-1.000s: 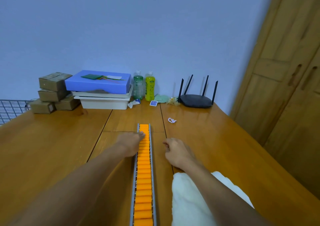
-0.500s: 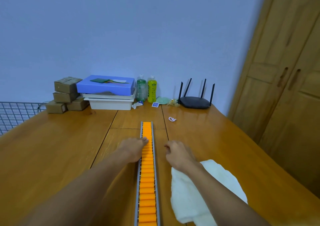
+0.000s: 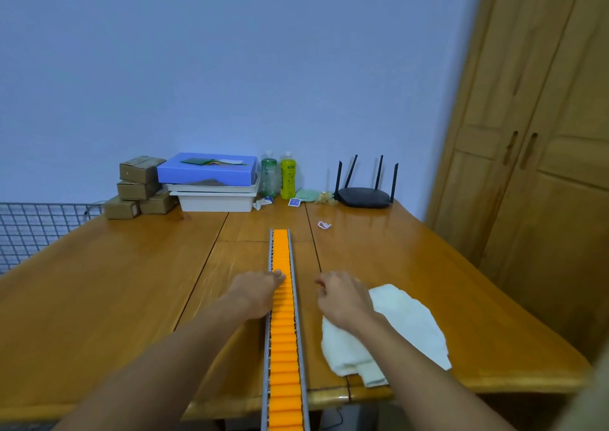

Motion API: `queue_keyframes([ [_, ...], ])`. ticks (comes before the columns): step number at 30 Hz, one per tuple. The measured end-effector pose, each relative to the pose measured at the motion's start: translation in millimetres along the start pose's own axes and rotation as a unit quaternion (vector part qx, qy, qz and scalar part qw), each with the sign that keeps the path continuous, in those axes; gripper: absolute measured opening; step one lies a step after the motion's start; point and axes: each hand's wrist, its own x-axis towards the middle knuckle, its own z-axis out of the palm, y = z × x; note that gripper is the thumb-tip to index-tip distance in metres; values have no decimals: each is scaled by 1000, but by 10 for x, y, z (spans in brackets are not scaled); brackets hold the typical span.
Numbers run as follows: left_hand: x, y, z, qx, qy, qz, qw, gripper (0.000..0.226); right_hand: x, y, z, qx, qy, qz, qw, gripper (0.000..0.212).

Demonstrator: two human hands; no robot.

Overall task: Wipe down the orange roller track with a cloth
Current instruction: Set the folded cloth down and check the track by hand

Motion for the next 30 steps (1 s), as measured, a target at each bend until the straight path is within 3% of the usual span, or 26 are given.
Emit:
queue_keyframes([
  [30,-1567,550,-43,-7,17,6,1000,65,-1409,-466,-416,-52,29,-21,998,39],
])
